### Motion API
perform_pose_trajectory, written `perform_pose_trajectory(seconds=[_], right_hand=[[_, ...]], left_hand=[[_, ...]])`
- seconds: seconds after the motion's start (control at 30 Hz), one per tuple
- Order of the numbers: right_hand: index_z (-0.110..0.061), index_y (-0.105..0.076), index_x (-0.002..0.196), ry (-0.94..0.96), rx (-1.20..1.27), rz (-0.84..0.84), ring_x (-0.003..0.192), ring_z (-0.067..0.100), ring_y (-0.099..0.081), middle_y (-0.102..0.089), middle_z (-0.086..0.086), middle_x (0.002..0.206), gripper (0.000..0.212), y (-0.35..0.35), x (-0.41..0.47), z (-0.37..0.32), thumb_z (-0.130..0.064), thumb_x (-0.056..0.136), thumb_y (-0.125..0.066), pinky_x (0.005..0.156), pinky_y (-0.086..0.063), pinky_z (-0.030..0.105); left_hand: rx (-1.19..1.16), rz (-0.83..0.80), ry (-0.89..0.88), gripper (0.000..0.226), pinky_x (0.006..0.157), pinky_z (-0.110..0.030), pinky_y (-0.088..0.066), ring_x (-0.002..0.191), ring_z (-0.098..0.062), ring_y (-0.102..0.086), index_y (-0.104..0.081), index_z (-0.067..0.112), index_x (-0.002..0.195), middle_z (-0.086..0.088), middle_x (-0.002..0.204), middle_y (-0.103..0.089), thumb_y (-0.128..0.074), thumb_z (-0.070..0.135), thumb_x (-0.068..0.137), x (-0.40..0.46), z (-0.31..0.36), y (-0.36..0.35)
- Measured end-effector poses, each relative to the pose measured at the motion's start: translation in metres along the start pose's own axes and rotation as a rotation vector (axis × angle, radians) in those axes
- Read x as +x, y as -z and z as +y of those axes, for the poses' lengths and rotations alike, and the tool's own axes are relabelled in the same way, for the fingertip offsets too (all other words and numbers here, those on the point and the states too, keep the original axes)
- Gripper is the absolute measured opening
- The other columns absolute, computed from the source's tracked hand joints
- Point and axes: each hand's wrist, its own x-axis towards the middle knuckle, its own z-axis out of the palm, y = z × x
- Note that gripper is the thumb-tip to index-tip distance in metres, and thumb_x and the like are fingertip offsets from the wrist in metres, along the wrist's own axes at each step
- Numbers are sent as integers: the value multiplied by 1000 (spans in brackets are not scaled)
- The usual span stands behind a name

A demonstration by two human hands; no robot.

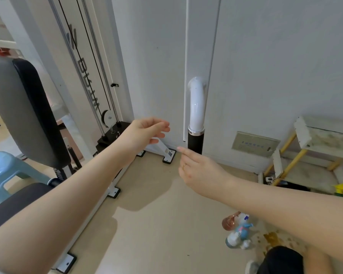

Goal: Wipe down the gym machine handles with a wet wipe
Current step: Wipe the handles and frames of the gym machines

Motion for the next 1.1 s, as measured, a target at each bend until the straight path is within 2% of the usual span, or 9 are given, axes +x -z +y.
perform_pose_trajectory(seconds=[0.07,0.2,0.37,0.57,0.67,0.77,0.9,1.0,1.1], right_hand=[[-12,-74,82,-31,-12,78,90,28,-66,-73,6,76,19,-2,-2,15,-18,74,-59,113,-15,44],[-5,-64,88,-325,-67,252,100,34,-61,-66,8,79,30,-1,-10,47,4,84,-36,114,-16,45],[-4,-65,102,-76,56,250,120,28,-54,-68,11,110,22,-30,-42,12,-16,86,-56,118,-3,45],[-9,-67,108,-183,311,455,126,18,-50,-65,5,121,35,-37,-45,10,-4,94,-35,109,-32,35],[-11,-69,102,-81,430,569,122,19,-53,-67,3,118,28,-52,-50,-1,-1,92,-45,104,-41,35],[-6,-68,100,-381,815,677,109,20,-56,-70,6,109,27,-51,-46,-4,2,90,-44,94,-46,28],[-17,-66,102,-1076,2056,302,102,16,-60,-69,-3,104,28,-24,-18,16,-11,97,-39,88,-42,19],[-23,-65,96,-893,2545,259,86,10,-57,-65,-6,89,31,-14,7,36,-8,98,-38,85,-45,23],[-27,-65,105,-685,2514,168,84,1,-56,-65,-16,85,32,-13,13,25,-12,97,-39,93,-42,24]], left_hand=[[-7,0,6,25,92,-31,-48,91,-11,-62,-64,13,111,-2,108,-68,-52,25,93,0,0,-3],[20,47,11,21,93,-29,-46,105,-14,-60,-64,15,109,3,105,-69,-53,20,93,-1,-3,-9],[16,103,9,17,92,-29,-47,106,-15,-60,-65,19,104,5,102,-69,-52,19,93,-2,1,-22],[40,74,-100,17,93,-15,-40,98,9,-57,-66,25,104,16,103,-67,-52,24,93,-9,13,-42],[28,91,-148,18,83,-3,-38,90,15,-57,-65,31,100,21,97,-67,-47,30,95,-14,20,-47],[31,127,-189,17,88,-14,-41,95,3,-59,-65,32,98,14,97,-68,-48,32,94,-19,23,-46],[66,208,-219,10,72,-2,-44,81,6,-62,-61,34,94,16,91,-67,-59,26,87,-26,24,-45],[123,265,-191,13,66,0,-43,77,0,-62,-63,31,98,17,87,-67,-60,27,87,-29,26,-40],[204,285,-186,17,68,-12,-46,61,2,-56,-62,31,104,23,67,-63,-58,29,88,-31,25,-34]])
